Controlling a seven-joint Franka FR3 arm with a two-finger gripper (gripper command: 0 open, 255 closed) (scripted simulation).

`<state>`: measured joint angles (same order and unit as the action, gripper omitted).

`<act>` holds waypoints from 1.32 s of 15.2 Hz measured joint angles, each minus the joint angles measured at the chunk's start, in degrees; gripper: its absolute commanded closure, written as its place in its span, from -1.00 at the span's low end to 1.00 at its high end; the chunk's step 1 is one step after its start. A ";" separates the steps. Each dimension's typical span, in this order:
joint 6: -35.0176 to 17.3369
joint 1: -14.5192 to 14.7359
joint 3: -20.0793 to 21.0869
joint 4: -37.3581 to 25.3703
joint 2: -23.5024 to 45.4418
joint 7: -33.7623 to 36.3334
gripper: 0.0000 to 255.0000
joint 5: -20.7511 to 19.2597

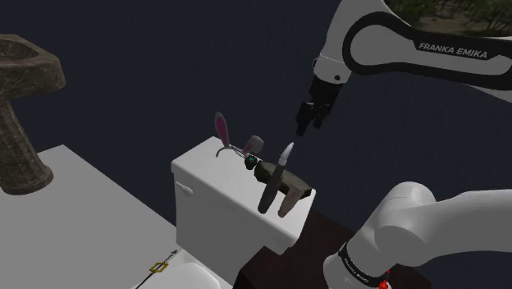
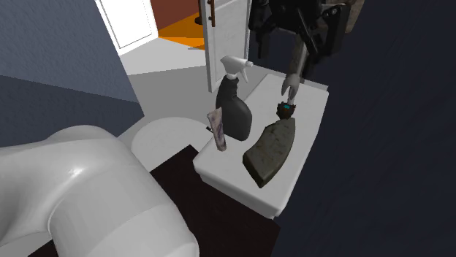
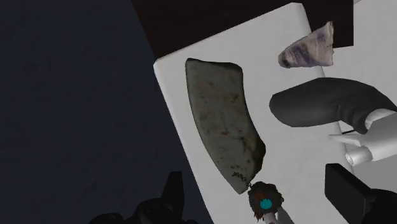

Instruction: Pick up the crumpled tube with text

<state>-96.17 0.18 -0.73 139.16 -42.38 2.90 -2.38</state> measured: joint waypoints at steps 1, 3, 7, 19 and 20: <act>0.00 0.00 0.00 0.00 0.00 0.00 -1.00 0.00; 0.54 -1.81 0.92 2.07 -1.67 5.51 -1.00 1.75; 1.46 -6.80 5.27 9.05 -7.42 25.10 -1.00 9.03; -2.28 -13.68 18.69 22.97 -17.97 66.13 -1.00 30.42; -2.86 -13.58 18.90 23.62 -18.01 66.05 -1.00 30.69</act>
<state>-99.03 -13.41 18.17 162.78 -60.39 68.96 28.31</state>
